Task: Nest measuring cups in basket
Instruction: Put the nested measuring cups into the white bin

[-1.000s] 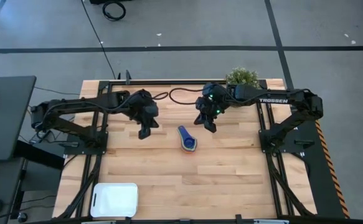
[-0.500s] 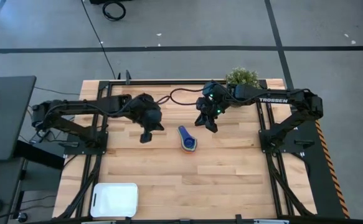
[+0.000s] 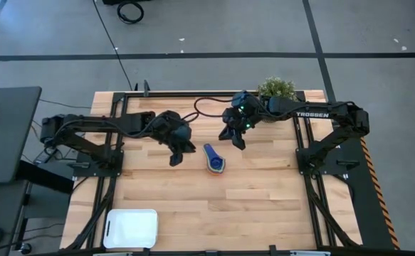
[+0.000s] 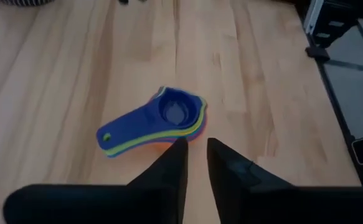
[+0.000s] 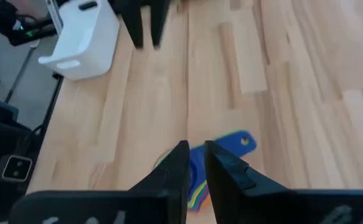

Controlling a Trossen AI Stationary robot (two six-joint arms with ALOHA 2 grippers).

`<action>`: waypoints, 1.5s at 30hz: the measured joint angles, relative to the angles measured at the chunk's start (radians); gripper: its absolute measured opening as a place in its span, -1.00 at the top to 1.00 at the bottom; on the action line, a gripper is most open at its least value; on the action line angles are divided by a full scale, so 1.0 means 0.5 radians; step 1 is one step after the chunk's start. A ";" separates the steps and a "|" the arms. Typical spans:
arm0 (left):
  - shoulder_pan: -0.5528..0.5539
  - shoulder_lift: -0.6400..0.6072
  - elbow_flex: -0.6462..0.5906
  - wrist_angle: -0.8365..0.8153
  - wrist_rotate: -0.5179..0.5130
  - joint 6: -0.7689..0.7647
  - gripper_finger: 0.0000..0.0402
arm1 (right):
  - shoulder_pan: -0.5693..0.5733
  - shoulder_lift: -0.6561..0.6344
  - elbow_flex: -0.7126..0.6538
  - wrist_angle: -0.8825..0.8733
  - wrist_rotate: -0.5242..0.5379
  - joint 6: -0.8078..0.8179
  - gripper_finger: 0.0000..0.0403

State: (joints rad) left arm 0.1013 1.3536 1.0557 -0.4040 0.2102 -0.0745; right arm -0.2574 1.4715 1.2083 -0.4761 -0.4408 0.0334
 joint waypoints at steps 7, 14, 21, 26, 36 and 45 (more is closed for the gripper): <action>-0.025 0.015 0.000 -0.077 0.006 0.137 0.65 | 0.000 0.000 0.000 0.192 0.005 0.000 0.73; -0.033 0.015 0.000 -0.253 0.005 0.389 0.66 | 0.013 0.000 0.000 0.181 0.002 -0.043 0.72; -0.033 0.015 0.000 -0.260 -0.012 0.534 0.66 | 0.089 0.001 0.000 -0.166 0.003 -0.601 0.73; -0.063 0.015 0.000 -0.309 -0.039 0.747 0.66 | 0.112 0.001 0.000 -0.128 0.003 -0.662 0.72; -0.240 0.015 0.000 -0.309 -0.197 1.293 0.66 | 0.113 0.001 0.000 -0.010 0.003 -0.643 0.72; -0.314 0.015 0.000 -0.306 -0.157 1.558 0.71 | 0.113 0.000 0.000 0.204 0.003 -0.649 0.72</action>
State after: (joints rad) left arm -0.0556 1.3613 1.0557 -0.5570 0.1315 0.7045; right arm -0.2008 1.4717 1.2083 -0.3743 -0.4395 -0.2909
